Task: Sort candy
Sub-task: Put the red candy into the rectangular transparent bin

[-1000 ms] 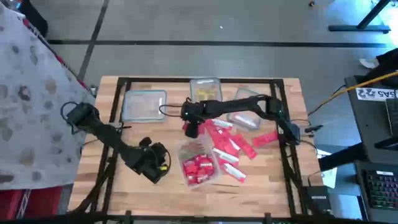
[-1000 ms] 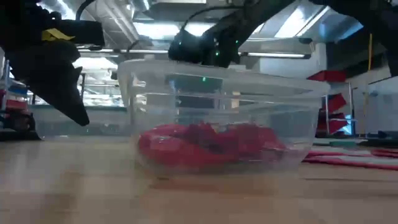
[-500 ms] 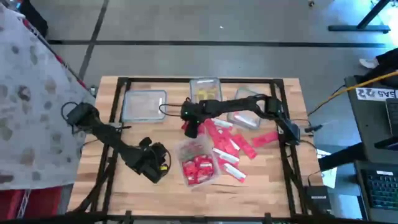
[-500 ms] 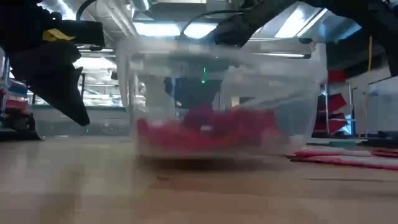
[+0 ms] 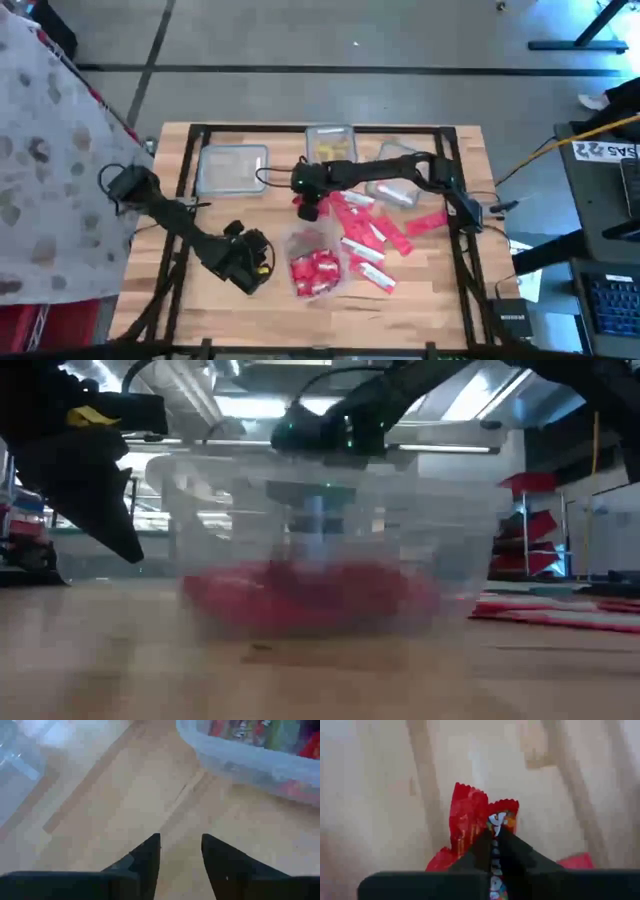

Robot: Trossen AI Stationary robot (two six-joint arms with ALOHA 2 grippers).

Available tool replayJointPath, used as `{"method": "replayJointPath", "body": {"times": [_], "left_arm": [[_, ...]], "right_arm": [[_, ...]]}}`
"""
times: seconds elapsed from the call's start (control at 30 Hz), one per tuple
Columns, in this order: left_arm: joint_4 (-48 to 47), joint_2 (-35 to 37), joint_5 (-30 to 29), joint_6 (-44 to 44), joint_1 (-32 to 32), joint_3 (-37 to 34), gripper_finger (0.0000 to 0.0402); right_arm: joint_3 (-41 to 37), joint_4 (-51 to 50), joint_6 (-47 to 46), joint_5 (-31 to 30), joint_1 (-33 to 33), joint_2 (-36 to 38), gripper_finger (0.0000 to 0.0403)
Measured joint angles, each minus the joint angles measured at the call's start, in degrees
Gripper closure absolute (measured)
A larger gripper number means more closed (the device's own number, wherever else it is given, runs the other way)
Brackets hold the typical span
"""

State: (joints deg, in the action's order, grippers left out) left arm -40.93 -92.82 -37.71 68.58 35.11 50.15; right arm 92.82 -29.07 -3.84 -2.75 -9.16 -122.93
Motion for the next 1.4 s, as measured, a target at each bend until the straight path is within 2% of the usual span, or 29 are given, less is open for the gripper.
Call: {"method": "replayJointPath", "body": {"times": [0.17, 0.3, 0.47, 0.67, 0.73, 0.87, 1.07, 1.27, 1.4], "left_arm": [[0.0, 0.0, 0.0, 0.0, 0.0, 0.0, 0.0273], [0.0, 0.0, 0.0, 0.2, 0.1, 0.0, 0.0273], [0.3, 0.0, 0.0, 0.7, 0.1, 0.0, 0.0273], [1.5, 0.0, 0.0, 0.3, 0.1, 0.0, 0.0273], [1.3, 0.0, 0.0, 0.3, 0.1, 0.0, 0.0273], [1.4, 0.0, -0.4, 0.1, 0.0, 0.0, 0.0273], [1.4, 0.0, -0.4, -0.3, 0.0, 0.0, 0.0273], [1.4, 0.0, -0.6, -1.1, -0.3, 0.0, 0.0273], [1.4, 0.0, -0.7, -1.1, -0.4, 0.0, 0.0273]], "right_arm": [[0.1, -0.8, 3.4, -4.9, 1.9, 4.9, 0.0401], [0.1, -3.7, 5.2, -4.5, 5.3, 10.4, 0.0402], [0.2, -7.4, 6.3, -2.1, 13.5, 14.3, 0.0402], [0.2, -6.7, 6.3, 4.9, 25.8, 13.2, 0.0401], [0.2, -5.6, 6.2, 4.4, 29.4, 11.5, 0.0401], [0.2, -1.9, 5.7, -0.4, 34.3, 7.6, 0.0401], [0.2, -6.1, 5.6, -8.1, 35.4, 3.2, 0.0400], [0.2, -7.4, 6.0, -8.3, 34.6, 3.6, 0.0400], [0.3, -9.3, 10.5, -8.1, 34.3, 4.7, 0.0400]]}}
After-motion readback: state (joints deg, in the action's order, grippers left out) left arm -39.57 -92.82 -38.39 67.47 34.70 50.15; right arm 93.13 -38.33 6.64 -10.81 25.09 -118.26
